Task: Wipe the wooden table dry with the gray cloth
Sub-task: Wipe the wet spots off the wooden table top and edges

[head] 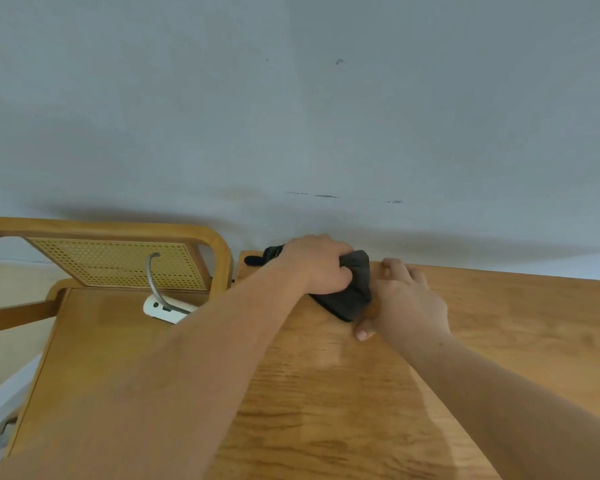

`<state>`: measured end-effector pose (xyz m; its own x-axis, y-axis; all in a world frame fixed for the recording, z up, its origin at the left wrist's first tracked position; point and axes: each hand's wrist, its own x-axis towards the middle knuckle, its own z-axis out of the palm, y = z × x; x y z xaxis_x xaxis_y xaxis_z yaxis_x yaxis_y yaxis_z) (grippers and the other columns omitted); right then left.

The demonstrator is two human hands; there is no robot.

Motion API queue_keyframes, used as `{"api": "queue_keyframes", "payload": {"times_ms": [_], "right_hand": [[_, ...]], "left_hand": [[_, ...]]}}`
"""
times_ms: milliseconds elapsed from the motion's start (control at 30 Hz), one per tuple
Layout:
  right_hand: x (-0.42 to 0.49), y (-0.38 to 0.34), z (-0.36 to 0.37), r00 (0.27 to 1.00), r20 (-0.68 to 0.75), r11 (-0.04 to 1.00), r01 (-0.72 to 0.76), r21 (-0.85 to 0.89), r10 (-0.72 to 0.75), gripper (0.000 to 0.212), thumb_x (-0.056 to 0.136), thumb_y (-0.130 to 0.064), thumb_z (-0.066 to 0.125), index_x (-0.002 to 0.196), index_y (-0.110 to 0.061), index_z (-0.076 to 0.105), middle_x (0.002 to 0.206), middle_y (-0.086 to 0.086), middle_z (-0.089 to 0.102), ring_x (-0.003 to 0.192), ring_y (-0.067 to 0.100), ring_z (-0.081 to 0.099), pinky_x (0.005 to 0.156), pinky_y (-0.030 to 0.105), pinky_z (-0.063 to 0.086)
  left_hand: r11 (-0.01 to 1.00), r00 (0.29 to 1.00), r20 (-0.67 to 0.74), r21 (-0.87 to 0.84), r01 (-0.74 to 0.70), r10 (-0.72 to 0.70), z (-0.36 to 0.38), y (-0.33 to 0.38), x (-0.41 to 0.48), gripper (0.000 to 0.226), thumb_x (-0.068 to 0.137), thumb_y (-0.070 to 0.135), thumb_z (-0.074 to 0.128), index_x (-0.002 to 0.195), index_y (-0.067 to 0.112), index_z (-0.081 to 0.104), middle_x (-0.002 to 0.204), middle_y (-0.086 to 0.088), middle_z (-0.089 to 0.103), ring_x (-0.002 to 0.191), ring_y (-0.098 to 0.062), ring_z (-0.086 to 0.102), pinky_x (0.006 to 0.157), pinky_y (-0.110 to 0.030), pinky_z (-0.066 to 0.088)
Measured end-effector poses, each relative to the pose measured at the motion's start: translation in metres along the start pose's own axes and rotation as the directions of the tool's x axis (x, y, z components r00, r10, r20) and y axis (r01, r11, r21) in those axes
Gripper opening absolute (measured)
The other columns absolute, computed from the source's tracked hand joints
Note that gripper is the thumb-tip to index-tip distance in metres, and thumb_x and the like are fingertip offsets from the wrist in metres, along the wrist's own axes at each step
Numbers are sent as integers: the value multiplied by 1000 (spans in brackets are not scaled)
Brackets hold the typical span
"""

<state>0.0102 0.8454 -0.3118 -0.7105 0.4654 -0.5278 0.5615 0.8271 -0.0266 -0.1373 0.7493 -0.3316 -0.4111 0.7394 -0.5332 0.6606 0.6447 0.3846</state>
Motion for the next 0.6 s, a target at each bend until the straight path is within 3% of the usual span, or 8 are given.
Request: {"api": "queue_keyframes", "payload": {"times_ms": [100,167,267,367,433,500,600], "right_hand": [[-3,5,4,996,-68,998,54,22,-53,95,68,-59,87,149,-47,38,162,-5,14,148,24,20,86,42,53],[-10,13,7,989,-115,992,102,67,-94,93,74,-62,81,152,-47,32,162,-5,6,150,22,21,89,41,55],[-18,40,5,974,-138,967,199,162,-177,75,89,-53,71,153,-47,32,161,-9,4,150,20,24,95,40,54],[-24,85,-8,978,-131,968,185,167,-165,74,89,-48,71,153,-46,34,160,-11,15,150,17,22,100,41,51],[-25,116,-16,988,-105,990,119,81,-111,88,83,-53,78,155,-44,30,160,-8,17,150,20,20,100,44,52],[-24,140,-17,996,-75,999,43,19,-41,97,77,-56,83,156,-42,28,161,-5,17,150,23,18,100,45,52],[-22,158,-7,999,-44,999,-10,46,12,87,74,-52,86,147,-44,40,158,-8,25,149,23,21,97,47,52]], "left_hand": [[985,989,-17,88,149,-148,-4,-36,-20,50,95,47,39,145,46,43,139,-4,45,132,-32,39,105,-49,41],[957,960,-81,100,274,-267,-3,-51,-32,51,95,49,36,146,47,42,141,-5,40,133,-32,32,107,-51,37],[926,899,-238,-9,376,-368,7,-46,-38,50,92,46,44,142,40,46,124,-5,54,124,-32,40,96,-46,47],[875,798,-361,-226,428,-483,16,-10,-29,34,85,41,56,117,32,53,91,2,56,108,-28,50,82,-41,52],[915,842,-358,-177,362,-402,25,26,-12,32,85,45,53,114,33,55,93,2,61,105,-27,52,81,-41,52],[974,914,-338,-87,209,-226,41,73,10,42,86,47,48,125,34,56,110,1,66,107,-28,54,90,-45,51],[999,952,-305,47,-7,21,69,130,32,56,94,51,44,146,32,46,142,-1,57,124,-32,51,109,-49,40]]}}
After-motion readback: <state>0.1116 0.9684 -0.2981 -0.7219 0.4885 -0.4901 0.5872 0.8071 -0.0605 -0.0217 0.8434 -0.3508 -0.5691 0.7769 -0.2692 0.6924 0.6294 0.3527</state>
